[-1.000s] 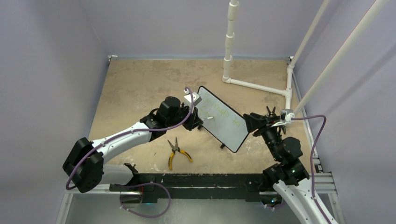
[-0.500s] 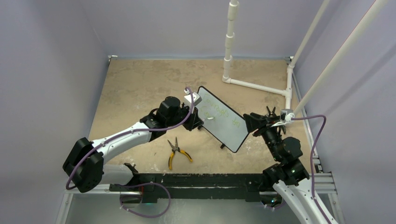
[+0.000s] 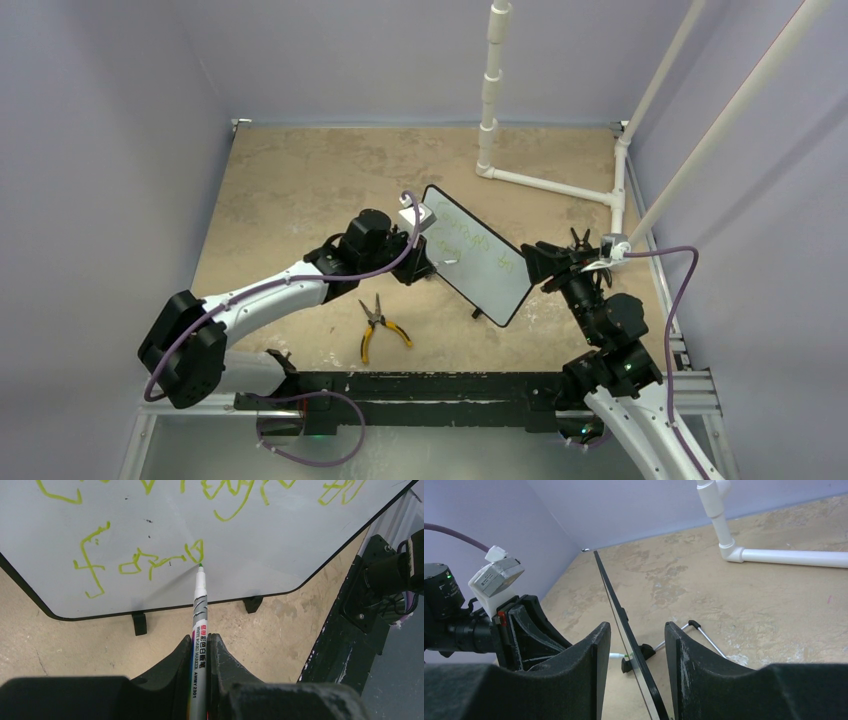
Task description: Write a sentence on the whiteboard
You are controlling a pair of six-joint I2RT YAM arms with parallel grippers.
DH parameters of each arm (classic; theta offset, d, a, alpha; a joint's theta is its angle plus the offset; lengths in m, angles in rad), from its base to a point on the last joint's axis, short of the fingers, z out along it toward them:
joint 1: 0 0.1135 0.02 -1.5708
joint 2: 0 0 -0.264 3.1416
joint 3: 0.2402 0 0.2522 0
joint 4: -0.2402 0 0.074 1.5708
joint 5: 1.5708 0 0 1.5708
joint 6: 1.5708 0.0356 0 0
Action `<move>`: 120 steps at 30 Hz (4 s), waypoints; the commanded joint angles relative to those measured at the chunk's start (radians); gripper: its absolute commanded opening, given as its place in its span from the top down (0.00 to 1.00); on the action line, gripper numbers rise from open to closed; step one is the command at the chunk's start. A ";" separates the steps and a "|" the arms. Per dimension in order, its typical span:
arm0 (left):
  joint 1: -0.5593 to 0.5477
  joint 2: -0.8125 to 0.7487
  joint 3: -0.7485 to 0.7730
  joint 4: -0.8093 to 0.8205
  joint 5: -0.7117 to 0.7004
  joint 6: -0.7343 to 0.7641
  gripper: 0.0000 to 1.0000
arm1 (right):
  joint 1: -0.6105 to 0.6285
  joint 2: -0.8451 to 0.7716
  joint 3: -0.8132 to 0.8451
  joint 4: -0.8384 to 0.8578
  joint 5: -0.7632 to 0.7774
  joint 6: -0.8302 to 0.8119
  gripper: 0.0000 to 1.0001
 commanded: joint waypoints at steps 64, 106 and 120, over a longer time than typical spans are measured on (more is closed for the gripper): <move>-0.007 0.005 0.026 0.042 -0.039 0.003 1.00 | 0.004 0.001 0.000 0.023 0.004 -0.012 0.51; -0.007 -0.017 0.051 0.081 -0.016 0.010 1.00 | 0.004 0.001 0.000 0.024 0.003 -0.012 0.50; -0.006 -0.097 -0.006 0.049 0.022 0.017 1.00 | 0.004 -0.011 0.001 0.020 0.004 -0.013 0.49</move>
